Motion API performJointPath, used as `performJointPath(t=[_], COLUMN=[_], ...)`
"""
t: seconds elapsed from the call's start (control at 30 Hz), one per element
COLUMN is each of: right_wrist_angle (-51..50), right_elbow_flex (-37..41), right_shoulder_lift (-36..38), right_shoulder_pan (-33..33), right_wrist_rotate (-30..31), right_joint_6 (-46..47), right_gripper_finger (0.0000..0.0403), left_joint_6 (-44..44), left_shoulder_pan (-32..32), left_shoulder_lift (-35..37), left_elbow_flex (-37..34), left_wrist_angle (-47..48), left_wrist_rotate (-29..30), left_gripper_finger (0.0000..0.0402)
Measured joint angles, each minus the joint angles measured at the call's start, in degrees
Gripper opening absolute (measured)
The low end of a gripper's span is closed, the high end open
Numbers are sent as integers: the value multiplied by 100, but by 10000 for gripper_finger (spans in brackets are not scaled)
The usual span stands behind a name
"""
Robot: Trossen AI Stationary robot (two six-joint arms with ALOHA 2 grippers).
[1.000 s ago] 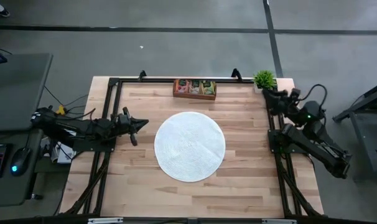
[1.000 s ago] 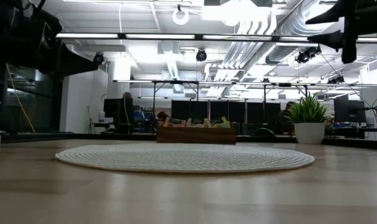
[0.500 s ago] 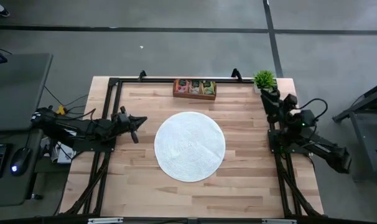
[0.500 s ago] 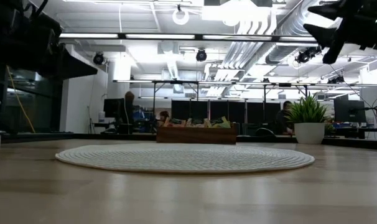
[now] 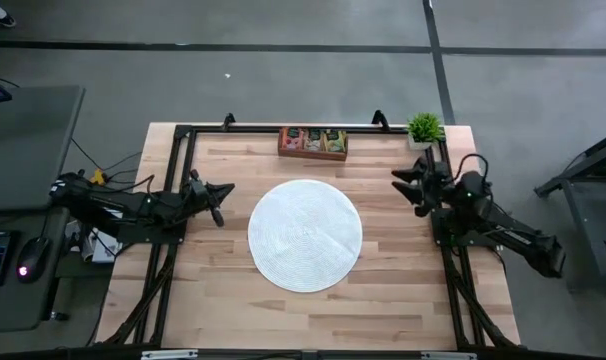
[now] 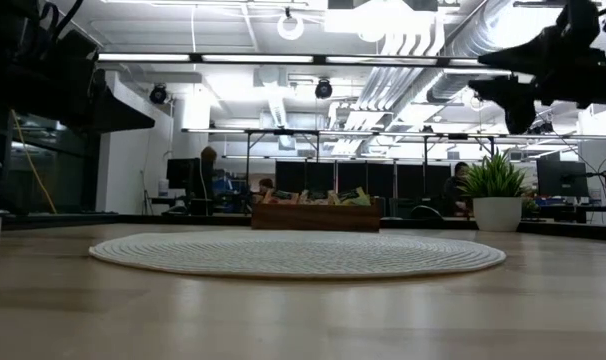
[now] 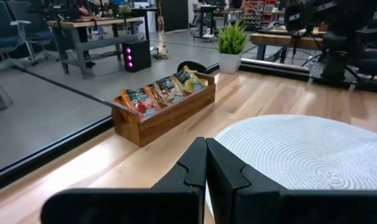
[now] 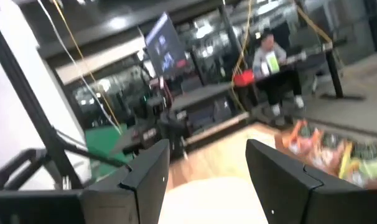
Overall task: Pick & Place Tea
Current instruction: Return to Home Position
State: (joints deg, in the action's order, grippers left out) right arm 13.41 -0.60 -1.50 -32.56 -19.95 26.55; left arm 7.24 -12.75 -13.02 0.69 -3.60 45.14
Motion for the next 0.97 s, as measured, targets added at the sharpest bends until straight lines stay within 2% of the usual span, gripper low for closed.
performJointPath(t=[0.23,0.33,0.43,0.63,0.97], right_wrist_angle=[-937,-917,-967,-1005,-984], right_elbow_flex=[-4,-2,-2,-2,0], right_shoulder_lift=[-19,-146,-226,-293,-293], right_shoulder_pan=[0,2,0,0,0], right_wrist_rotate=[38,225,667,1333,1397], right_joint_6=[-178,-666,-1028,-1161,-1163], right_gripper_finger=[208,208,208,208,208], left_joint_6=[-8,-8,-8,-8,-8], left_shoulder_pan=[0,0,0,0,0], left_shoulder_lift=[0,0,2,0,2], left_elbow_flex=[0,0,0,0,0], left_wrist_angle=[-2,-3,-4,-4,-4], left_wrist_rotate=[-19,-87,-85,-104,-104], left_gripper_finger=[0,0,0,0,0])
